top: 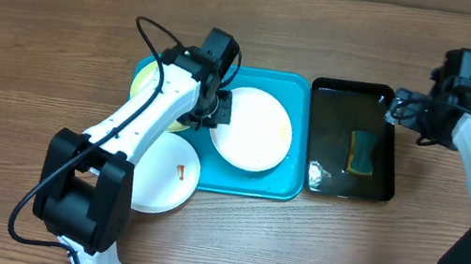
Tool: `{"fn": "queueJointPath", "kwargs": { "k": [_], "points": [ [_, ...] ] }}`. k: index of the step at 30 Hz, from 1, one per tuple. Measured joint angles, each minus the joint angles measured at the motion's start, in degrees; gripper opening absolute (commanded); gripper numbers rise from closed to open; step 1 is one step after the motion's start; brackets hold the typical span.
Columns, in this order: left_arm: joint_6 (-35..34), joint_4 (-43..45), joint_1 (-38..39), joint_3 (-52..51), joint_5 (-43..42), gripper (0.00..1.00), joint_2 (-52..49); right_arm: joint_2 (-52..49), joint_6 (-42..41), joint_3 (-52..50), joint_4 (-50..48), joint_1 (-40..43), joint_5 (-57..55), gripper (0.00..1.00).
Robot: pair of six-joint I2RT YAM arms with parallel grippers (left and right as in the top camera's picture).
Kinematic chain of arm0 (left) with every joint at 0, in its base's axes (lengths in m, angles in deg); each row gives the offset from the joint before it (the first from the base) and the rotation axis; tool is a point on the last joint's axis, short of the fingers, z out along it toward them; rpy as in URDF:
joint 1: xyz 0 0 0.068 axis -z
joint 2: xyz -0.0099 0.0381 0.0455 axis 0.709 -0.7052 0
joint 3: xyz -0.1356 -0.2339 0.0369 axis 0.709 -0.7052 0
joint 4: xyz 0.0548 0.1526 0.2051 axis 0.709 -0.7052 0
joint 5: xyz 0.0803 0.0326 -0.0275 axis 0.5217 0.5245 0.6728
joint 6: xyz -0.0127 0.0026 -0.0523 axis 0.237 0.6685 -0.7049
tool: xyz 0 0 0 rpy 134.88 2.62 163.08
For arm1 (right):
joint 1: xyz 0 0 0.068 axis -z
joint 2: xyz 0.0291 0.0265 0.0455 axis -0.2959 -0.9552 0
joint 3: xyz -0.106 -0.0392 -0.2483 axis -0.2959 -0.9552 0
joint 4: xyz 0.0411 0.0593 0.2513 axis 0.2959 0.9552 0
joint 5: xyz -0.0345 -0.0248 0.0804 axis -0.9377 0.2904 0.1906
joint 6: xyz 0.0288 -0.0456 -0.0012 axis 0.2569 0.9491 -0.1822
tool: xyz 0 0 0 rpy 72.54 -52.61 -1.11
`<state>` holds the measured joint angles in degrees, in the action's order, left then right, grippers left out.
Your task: Clean dirty plates on tray and stack at the side
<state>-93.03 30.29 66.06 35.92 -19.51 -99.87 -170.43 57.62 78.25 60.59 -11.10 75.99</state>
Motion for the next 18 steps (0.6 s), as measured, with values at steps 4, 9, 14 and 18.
{"fn": "queueJointPath", "kwargs": {
  "k": [4, 9, 14, 18],
  "points": [
    [1.64, -2.67, -0.68, 3.26, -0.09, 0.04, 0.0, 0.0, -0.66, 0.0, 0.28, 2.08, -0.31, 1.0],
    [3.06, -3.67, -1.79, 6.56, -1.05, 0.04, 0.0, 0.0, -0.96, 0.0, 0.31, 2.51, -0.55, 1.0],
    [3.08, -3.21, -0.94, 8.96, -1.01, 0.04, 0.0, 0.0, -1.09, 0.0, 0.31, 2.51, -0.55, 1.0],
    [2.82, -0.57, 2.12, 9.22, 0.96, 0.04, 0.0, 0.0, -1.27, 0.0, 0.28, 2.51, -0.55, 1.0]
  ]
}}
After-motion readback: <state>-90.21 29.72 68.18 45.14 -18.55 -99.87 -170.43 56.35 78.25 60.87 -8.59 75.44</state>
